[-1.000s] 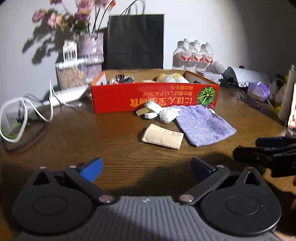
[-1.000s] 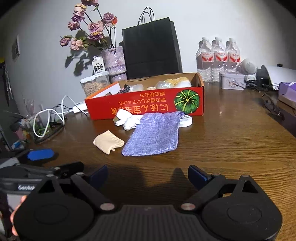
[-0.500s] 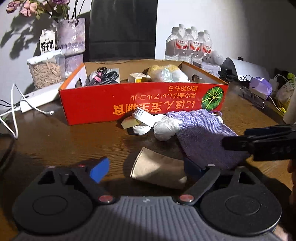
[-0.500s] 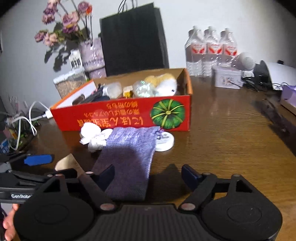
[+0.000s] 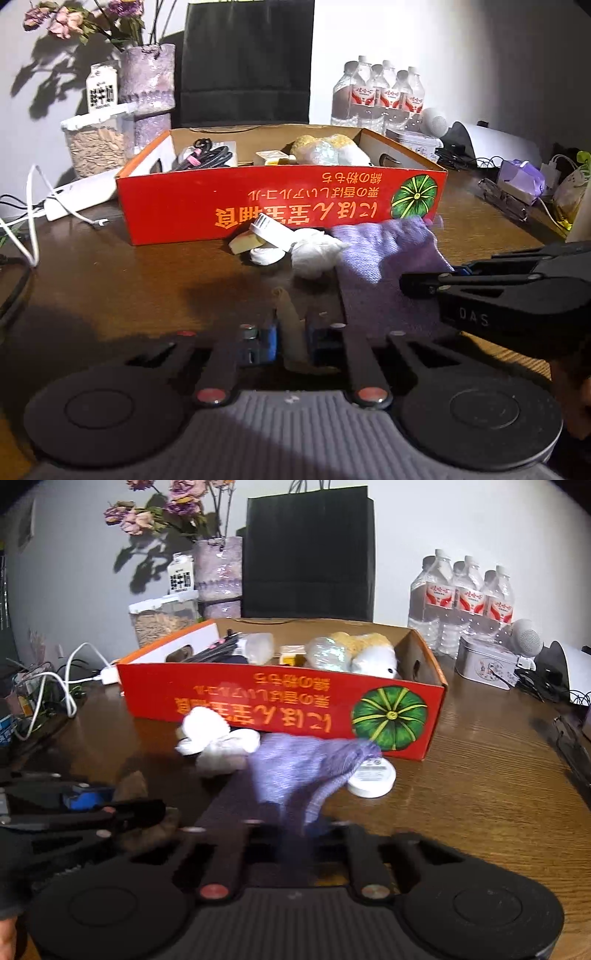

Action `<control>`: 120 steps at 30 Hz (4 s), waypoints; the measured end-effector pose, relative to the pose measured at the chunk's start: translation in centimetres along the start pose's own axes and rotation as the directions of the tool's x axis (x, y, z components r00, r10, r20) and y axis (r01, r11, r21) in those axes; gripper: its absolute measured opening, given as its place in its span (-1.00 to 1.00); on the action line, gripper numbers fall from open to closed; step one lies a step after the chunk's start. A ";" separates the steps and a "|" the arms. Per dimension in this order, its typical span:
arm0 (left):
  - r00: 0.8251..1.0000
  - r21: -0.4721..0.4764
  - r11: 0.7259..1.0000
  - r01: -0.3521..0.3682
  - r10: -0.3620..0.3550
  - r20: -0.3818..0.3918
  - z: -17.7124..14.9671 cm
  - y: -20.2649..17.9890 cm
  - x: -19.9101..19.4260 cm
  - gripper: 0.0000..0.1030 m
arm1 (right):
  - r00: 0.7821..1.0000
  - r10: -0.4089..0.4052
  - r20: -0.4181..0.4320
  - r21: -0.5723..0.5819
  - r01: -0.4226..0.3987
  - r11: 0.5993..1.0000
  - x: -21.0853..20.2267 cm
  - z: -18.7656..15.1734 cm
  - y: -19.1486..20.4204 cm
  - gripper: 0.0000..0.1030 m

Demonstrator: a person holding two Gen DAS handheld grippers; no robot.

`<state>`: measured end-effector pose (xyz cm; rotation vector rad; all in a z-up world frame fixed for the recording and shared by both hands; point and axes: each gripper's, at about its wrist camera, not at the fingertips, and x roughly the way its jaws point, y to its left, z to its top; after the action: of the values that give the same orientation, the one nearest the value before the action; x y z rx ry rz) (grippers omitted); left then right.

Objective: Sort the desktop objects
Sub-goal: 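Grasp the beige pad with the left tool while the right tool grasps the purple drawstring bag, then carry the beige pad and purple bag into the box and open both tools, then withdraw both tools from the box back over the table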

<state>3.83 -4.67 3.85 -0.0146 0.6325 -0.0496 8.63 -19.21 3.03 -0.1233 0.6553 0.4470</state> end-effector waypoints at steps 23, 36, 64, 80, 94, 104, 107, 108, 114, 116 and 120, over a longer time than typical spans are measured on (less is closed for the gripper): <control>0.990 -0.077 0.997 0.017 -0.006 0.144 -0.3 1.4 -9.6 -0.83 | 0.969 -0.073 0.235 0.001 0.075 0.997 -13.9 -2.5 1.2 -0.98; 0.991 -0.094 0.996 0.009 0.003 0.132 -0.1 2.7 -8.7 -0.83 | 0.967 -0.070 0.245 0.008 0.070 0.997 -14.2 -2.3 0.9 -0.98; 0.987 -0.129 0.983 0.128 -0.113 0.114 17.3 8.9 4.0 -0.83 | 0.944 0.148 0.296 0.131 -0.193 0.972 -1.0 18.0 -4.4 -0.98; 0.994 -0.050 0.999 0.021 -0.026 -0.107 17.4 6.3 15.8 -0.60 | 0.988 0.115 -0.104 0.305 -0.079 0.949 13.6 15.1 -4.9 -0.71; 0.991 0.028 0.999 -0.032 0.028 0.129 17.0 4.6 2.0 0.89 | 0.998 0.038 0.052 0.142 -0.046 0.989 1.6 14.5 -5.2 0.39; 0.988 0.044 0.997 -0.058 0.051 0.143 6.8 3.2 -4.8 1.00 | 0.991 0.044 0.130 -0.025 -0.041 0.999 -5.7 5.0 -1.7 0.65; 0.991 0.048 0.997 -0.053 0.046 0.125 3.4 2.4 -5.7 1.00 | 0.991 0.033 0.132 -0.055 -0.026 0.998 -6.7 2.0 -0.1 0.65; 0.992 0.042 0.998 -0.045 0.040 0.119 2.3 2.3 -6.0 1.00 | 0.991 0.031 0.130 -0.057 -0.024 0.998 -6.9 1.3 0.4 0.65; 0.998 -0.006 1.000 -0.012 0.012 0.064 -2.6 2.5 -6.4 1.00 | 0.992 0.021 0.127 -0.062 -0.013 0.998 -8.2 -3.0 1.8 0.66; 0.999 0.003 1.000 -0.030 0.030 0.040 -3.2 2.4 -6.2 1.00 | 0.993 0.033 0.110 -0.056 -0.027 0.998 -8.4 -4.0 1.8 0.66; 0.998 0.005 0.999 -0.049 0.049 0.044 -3.7 2.4 -6.3 1.00 | 0.995 0.033 0.097 -0.036 -0.030 0.999 -8.5 -5.0 1.8 0.66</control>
<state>-3.34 -1.97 4.55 0.0053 0.5889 -0.0038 -0.97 -21.92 4.33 -0.1231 0.5544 0.4915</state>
